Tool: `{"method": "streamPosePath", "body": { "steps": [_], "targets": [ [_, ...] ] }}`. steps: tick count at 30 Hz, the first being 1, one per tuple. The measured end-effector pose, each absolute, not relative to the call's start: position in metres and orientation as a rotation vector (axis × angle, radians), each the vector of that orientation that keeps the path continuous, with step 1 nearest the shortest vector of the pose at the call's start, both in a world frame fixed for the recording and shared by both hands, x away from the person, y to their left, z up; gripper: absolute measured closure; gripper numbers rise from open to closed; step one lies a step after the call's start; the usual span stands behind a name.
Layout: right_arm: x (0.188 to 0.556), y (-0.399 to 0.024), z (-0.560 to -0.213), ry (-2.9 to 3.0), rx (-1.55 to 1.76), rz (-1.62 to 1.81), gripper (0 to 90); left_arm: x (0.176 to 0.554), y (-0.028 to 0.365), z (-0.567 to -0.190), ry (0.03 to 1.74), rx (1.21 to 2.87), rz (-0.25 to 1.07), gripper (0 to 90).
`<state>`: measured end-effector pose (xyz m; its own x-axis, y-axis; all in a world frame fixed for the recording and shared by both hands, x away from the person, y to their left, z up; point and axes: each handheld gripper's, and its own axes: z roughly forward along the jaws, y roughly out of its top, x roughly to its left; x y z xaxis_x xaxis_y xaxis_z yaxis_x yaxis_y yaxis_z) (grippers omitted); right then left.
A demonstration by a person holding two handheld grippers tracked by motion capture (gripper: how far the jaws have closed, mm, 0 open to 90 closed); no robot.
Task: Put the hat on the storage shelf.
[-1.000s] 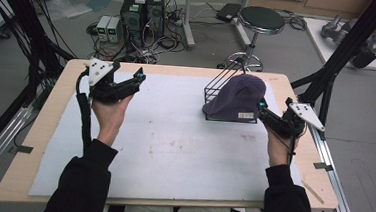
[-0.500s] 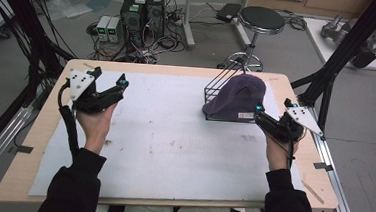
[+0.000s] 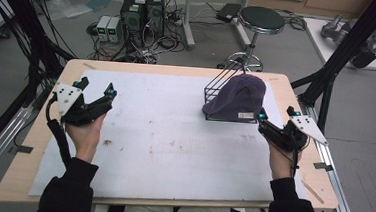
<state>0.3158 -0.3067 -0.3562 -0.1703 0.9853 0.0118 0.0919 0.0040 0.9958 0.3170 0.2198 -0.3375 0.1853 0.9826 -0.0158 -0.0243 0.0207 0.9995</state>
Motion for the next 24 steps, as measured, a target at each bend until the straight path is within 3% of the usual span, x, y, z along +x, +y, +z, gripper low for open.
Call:
{"method": "streamPosePath", "body": {
  "steps": [24],
  "targets": [
    [0.297,-0.317,-0.407,1.410,1.221,1.276,10.9,0.291,0.242,-0.393,1.132,1.294,1.110,21.7]
  ]
}}
